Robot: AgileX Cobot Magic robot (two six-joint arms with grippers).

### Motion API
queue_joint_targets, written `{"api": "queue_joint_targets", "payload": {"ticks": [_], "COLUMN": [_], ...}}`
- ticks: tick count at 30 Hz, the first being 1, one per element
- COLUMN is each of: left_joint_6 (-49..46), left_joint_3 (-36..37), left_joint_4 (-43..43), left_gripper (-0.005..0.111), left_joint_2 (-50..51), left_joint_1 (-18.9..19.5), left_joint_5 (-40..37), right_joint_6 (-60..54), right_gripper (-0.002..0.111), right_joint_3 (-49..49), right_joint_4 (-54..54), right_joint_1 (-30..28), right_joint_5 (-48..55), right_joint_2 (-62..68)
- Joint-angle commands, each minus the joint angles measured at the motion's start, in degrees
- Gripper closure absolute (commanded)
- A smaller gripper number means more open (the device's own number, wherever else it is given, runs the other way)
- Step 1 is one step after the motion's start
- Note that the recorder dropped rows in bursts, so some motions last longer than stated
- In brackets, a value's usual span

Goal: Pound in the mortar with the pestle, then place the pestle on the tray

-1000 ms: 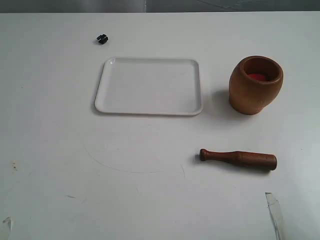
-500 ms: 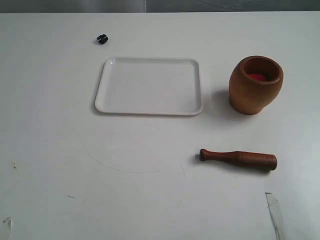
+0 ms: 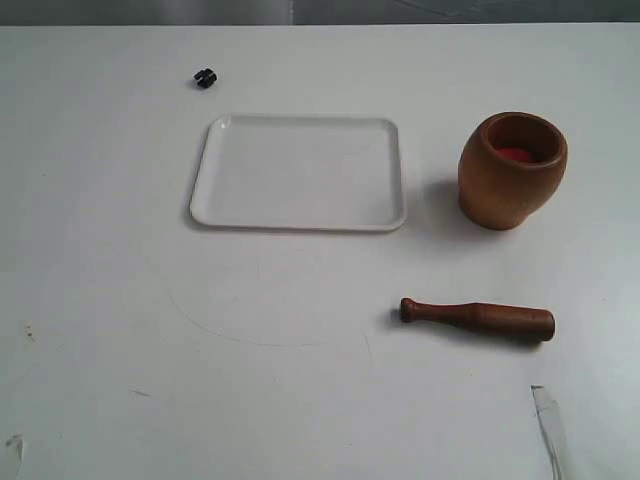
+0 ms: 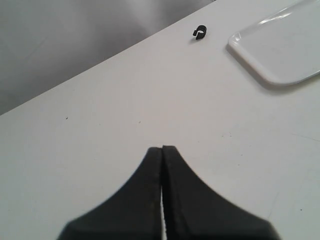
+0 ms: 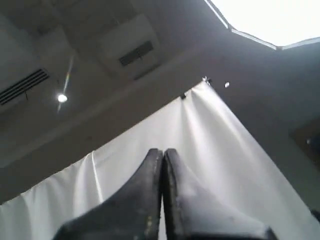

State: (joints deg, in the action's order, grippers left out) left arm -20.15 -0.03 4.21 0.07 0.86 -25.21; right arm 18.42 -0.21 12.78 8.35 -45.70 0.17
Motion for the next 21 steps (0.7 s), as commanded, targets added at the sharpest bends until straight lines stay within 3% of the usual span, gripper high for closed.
{"api": "queue_joint_targets", "payload": {"ticks": [1, 3, 8, 16, 21], "left_joint_6": [0.5, 0.5, 0.5, 0.5, 0.5], "left_joint_3": [0.0, 0.0, 0.0, 0.0, 0.0], "left_joint_4": [-0.4, -0.4, -0.4, -0.4, -0.4], "left_gripper": [0.107, 0.107, 0.107, 0.107, 0.107], "left_joint_2": [-0.1, -0.1, -0.1, -0.1, -0.1], "left_joint_1": [-0.4, -0.4, -0.4, -0.4, -0.4], "left_joint_5": [0.2, 0.2, 0.2, 0.2, 0.2], "right_joint_6": [-10.4, -13.5, -13.5, -15.6, -35.4], "right_gripper": [0.108, 0.108, 0.108, 0.108, 0.108], "right_joint_3": [-1.2, -5.8, -16.2, -45.6, -62.0], "right_joint_4": [-6.0, -13.6, -13.3, -13.9, -3.9], "right_joint_1": [-0.4, -0.4, -0.4, -0.3, 2.7], "right_joint_5": [1.1, 7.7, 13.3, 61.0, 90.3], "right_joint_2": [2.6, 10.0, 28.0, 60.9, 79.4]}}
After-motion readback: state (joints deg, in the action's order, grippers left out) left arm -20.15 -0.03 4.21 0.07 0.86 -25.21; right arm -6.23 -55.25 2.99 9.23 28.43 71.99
